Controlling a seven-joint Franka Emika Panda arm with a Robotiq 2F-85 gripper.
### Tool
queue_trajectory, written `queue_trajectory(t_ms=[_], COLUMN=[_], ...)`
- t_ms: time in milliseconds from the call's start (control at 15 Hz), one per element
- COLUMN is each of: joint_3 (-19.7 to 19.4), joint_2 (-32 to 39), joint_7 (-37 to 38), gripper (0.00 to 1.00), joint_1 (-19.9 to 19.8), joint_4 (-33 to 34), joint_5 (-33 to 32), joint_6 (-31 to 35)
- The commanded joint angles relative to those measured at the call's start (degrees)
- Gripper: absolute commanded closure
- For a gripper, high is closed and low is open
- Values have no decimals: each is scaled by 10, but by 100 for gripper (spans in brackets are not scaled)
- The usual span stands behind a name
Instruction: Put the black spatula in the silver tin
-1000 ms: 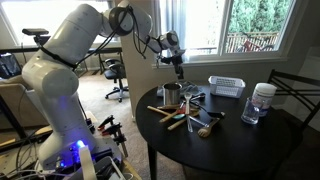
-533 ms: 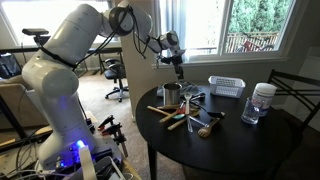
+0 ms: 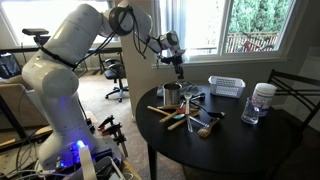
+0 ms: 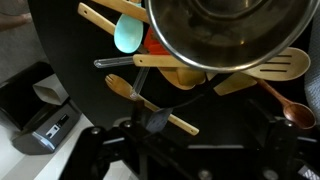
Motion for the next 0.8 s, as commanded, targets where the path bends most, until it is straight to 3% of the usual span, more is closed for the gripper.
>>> queue_trajectory(t_ms=[0, 733], joint_3=[-7, 1], joint_2=[1, -10], joint_7=[-2, -16], gripper=[0, 0], joint_1=[5, -2], joint_4=[2, -7], joint_5=[5, 15], joint_6=[-1, 13])
